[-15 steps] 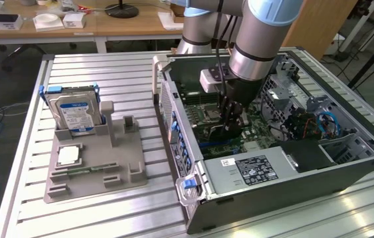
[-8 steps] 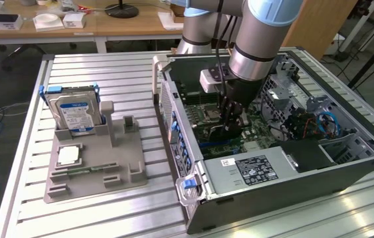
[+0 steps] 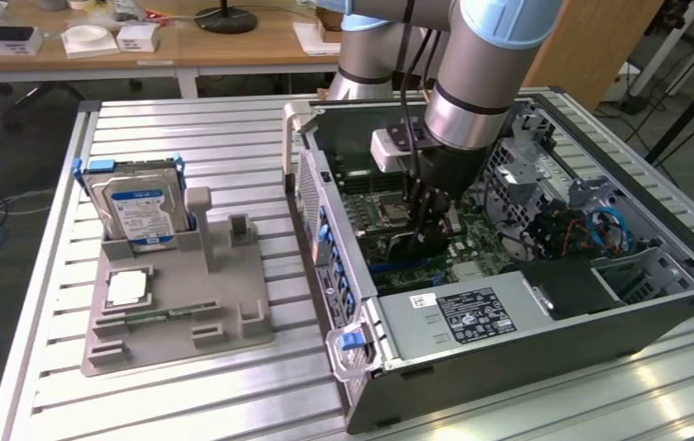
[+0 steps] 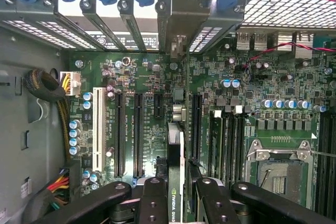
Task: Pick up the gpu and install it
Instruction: 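Insert the gpu into the slot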
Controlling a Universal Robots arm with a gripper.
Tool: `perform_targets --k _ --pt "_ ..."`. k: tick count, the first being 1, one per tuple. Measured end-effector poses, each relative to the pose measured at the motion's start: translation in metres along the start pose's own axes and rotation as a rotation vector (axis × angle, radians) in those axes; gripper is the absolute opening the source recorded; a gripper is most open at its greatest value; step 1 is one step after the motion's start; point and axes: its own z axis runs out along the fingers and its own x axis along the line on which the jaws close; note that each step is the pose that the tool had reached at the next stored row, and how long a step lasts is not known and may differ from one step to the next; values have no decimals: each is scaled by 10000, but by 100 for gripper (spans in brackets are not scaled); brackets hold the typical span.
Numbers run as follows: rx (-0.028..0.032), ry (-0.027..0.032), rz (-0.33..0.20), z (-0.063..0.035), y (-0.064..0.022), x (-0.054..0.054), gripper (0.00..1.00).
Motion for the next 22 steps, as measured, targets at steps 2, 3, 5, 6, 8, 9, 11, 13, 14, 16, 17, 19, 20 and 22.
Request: perform_targets --k 2,3,5,6,8,9,11,13,14,16,17,19,20,22 --pt "2 -1 5 -4 0 1 26" --pt "3 -2 5 -5 -1 1 26" --pt "0 3 11 -16 0 1 26" --pt "0 2 13 -22 1 1 26" --pt "2 -1 17 -23 2 1 26" --pt "1 0 19 -24 3 2 26" --pt "0 3 32 -26 4 10 26" --pt "1 2 41 -25 4 22 26" --pt "0 2 43 -26 4 22 26" --pt "1 1 43 -21 3 22 26" --pt "2 -1 42 -14 3 22 26" --pt "1 2 41 2 5 19 26" --pt "0 3 42 5 6 15 26" --pt "1 5 44 6 6 7 26"
